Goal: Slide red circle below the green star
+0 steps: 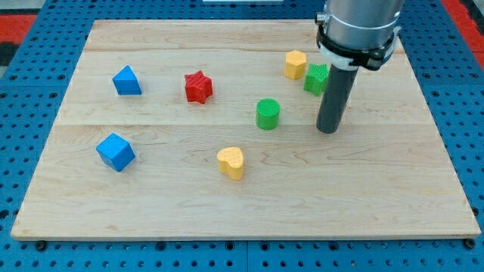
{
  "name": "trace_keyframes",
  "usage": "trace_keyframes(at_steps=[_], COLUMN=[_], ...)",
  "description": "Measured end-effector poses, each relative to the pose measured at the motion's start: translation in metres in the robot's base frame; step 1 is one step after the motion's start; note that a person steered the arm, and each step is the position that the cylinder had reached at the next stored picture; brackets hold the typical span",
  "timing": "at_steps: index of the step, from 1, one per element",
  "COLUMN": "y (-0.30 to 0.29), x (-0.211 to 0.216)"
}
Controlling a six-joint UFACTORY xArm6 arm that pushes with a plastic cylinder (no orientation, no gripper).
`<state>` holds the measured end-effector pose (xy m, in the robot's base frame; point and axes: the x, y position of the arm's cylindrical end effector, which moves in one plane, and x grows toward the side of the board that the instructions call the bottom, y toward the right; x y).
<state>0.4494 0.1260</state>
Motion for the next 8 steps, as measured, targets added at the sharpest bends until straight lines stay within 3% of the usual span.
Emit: trace_keyframes(at_steps=[3, 8], y=[0.046, 0.02], x=[-0.007, -0.017])
